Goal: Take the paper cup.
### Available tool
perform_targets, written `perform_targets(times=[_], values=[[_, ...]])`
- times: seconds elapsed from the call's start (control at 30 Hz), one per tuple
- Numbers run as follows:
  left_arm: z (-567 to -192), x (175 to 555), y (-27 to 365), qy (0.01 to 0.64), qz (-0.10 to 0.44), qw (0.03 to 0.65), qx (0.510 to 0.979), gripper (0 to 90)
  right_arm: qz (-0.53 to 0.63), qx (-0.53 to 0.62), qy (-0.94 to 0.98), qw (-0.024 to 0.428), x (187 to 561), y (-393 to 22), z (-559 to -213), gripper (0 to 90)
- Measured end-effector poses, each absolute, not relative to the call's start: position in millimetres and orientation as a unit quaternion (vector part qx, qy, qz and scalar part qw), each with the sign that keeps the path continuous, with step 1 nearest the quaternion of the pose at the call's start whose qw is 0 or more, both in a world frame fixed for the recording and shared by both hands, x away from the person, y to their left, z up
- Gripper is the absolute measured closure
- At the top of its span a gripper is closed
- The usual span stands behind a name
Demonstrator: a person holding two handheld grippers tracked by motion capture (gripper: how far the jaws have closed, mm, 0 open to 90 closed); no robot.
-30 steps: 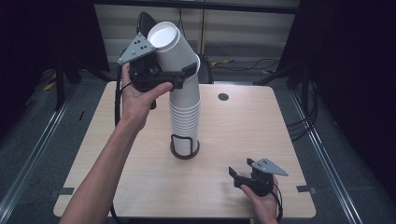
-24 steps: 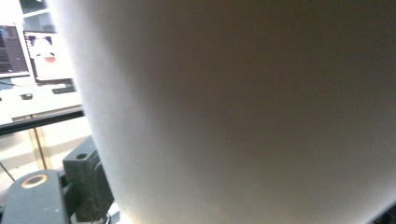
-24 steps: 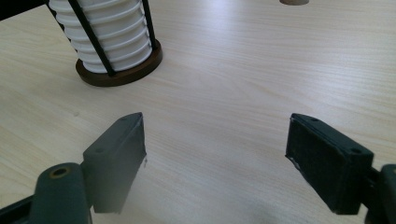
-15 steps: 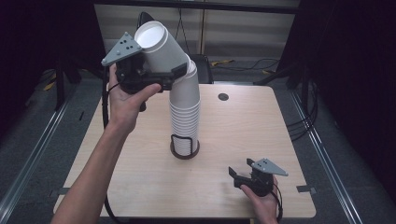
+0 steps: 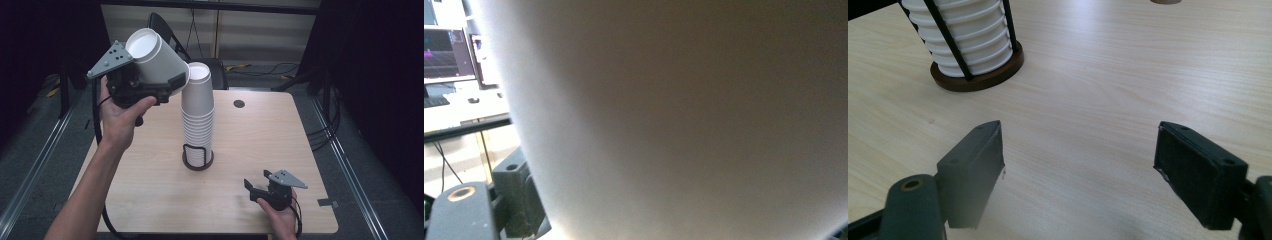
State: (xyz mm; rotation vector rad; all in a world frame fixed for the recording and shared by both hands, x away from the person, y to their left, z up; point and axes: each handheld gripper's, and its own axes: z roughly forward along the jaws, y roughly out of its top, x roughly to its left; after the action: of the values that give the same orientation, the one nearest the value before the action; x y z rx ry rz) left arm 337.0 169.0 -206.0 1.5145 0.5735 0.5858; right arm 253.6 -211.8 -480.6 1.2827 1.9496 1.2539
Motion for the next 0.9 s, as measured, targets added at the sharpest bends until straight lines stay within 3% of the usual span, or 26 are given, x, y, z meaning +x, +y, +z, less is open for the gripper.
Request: perform_targets(times=[0.33,0.9], values=[[-217.0,321.4,184.6,0.256,0.249,0.647,0.674,11.7,0.457,0.471,0.715,0.242,253.3,-209.8,-481.3,19.2],[-274.6,305.6,191.6,0.265,0.22,0.642,0.684,11.4,0.458,0.464,0.719,0.24,252.9,-207.2,-481.9,19.6]])
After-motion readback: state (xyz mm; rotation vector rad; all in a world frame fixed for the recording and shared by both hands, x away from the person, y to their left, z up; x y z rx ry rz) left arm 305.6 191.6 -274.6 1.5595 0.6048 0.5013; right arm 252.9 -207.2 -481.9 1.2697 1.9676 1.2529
